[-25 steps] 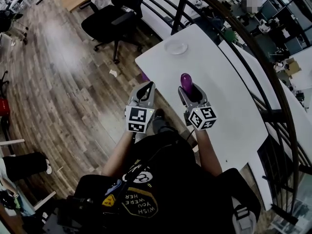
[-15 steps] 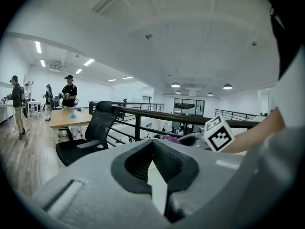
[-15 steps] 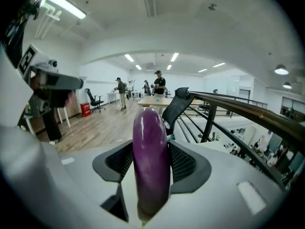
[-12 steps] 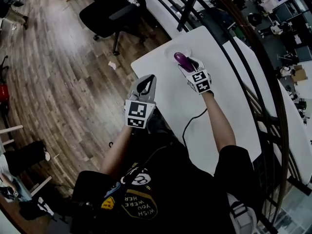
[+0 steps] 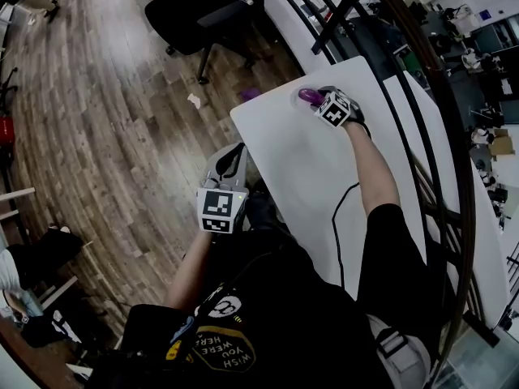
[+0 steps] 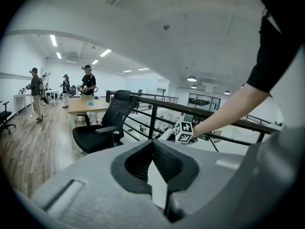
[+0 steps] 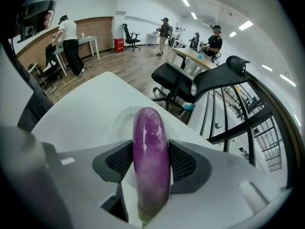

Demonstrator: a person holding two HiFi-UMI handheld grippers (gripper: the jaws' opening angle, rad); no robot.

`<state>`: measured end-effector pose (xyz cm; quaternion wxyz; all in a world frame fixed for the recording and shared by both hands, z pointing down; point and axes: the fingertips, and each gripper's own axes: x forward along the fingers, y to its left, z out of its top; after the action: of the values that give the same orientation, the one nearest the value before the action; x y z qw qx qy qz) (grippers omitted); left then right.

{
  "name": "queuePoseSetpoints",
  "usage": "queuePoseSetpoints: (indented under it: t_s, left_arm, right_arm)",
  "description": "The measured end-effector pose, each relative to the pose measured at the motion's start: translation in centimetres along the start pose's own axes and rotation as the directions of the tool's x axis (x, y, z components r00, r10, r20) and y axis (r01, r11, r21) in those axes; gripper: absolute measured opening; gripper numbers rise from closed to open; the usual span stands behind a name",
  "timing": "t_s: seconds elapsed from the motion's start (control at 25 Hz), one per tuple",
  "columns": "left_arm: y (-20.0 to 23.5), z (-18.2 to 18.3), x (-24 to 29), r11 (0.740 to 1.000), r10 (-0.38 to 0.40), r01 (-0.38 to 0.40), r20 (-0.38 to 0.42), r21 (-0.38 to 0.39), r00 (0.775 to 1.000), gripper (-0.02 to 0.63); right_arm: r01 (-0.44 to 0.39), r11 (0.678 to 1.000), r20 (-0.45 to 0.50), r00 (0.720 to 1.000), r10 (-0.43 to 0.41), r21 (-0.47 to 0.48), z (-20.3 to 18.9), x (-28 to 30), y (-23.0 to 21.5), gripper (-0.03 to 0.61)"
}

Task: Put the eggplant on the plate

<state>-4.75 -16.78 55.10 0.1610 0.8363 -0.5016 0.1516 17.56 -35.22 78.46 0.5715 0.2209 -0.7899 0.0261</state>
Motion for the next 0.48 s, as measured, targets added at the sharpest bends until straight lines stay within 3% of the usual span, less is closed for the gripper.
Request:
queuePoseSetpoints:
  t_s: [0.32,0.4,0.48]
  left_arm:
    - [3.5,-2.8,0.8,0.998,0.039,-0.04,-0.02,-0.047,0.999,0.006]
    - [3.2,-3.0,0.8,0.998,0.02,-0.021,-0.021,-0.051,1.0,0.006]
    - [3.0,-2.6,0.9,0.997,-0.011,0.011,-0.005,-0.075,1.0,0.006]
  right_arm:
    - [-0.112,0.992,-0.057,0.992,0.109,-0.055,-0.5,4.1,-0.3,0.229]
    - [-0.113,0.993,-0.048,0.993,0.111,-0.041,-0.9,3.5,0.0,0.281]
    - [-0.091,0.995,0.002,0.996,0.091,0.038,-1.1,2.0,0.3,0.316]
